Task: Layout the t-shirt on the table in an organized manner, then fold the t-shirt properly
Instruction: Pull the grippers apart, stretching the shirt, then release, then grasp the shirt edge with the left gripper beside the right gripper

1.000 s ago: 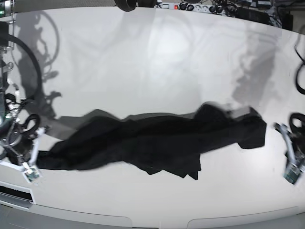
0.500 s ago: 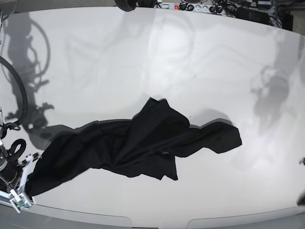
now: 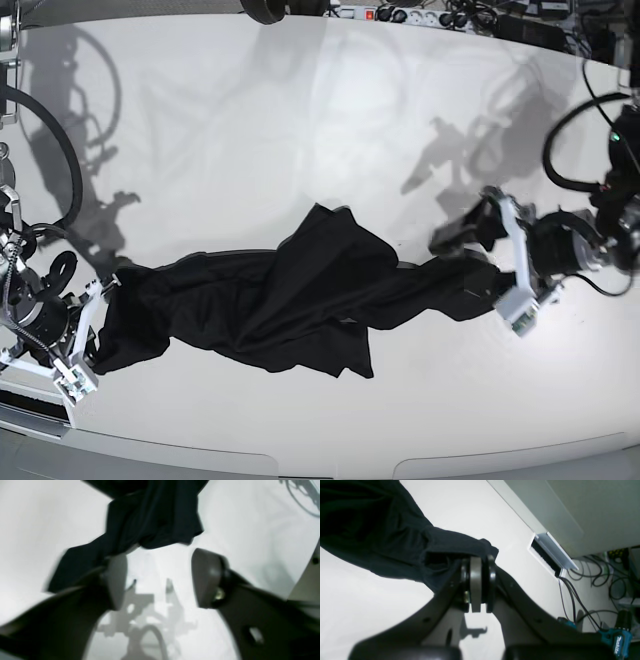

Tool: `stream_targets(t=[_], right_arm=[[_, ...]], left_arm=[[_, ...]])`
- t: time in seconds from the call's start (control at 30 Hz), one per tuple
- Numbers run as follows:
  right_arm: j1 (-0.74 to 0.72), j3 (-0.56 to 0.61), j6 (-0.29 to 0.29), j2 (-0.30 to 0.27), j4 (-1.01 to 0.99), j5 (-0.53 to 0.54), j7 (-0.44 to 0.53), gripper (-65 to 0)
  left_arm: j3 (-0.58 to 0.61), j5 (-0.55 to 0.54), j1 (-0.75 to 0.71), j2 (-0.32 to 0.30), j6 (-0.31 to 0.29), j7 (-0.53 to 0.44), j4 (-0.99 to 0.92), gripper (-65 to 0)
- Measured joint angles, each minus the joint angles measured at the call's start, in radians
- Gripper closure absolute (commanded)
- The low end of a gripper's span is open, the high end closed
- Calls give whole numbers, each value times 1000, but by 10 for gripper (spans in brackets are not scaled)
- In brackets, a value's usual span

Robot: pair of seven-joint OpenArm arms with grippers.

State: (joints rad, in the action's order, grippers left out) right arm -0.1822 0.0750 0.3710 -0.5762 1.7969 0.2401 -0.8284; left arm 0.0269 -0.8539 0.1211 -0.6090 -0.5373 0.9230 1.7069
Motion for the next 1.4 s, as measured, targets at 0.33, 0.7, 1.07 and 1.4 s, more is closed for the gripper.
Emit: stream_targets(t=[0.33, 0.7, 1.07, 1.4], right_arm=[[-2, 0, 0, 0, 0, 3, 0, 0], [-2, 0, 0, 0, 0, 3, 0, 0], [-2, 0, 0, 0, 0, 3, 5, 0], [-1, 0, 0, 0, -45, 8, 4, 0]], left_arm=[[92, 209, 5, 217, 0, -118, -183, -454], [233, 393, 190, 381, 59, -236, -495, -316], [219, 290, 309, 388, 59, 36, -444, 0], [180, 254, 388, 349, 36, 86, -317, 0]])
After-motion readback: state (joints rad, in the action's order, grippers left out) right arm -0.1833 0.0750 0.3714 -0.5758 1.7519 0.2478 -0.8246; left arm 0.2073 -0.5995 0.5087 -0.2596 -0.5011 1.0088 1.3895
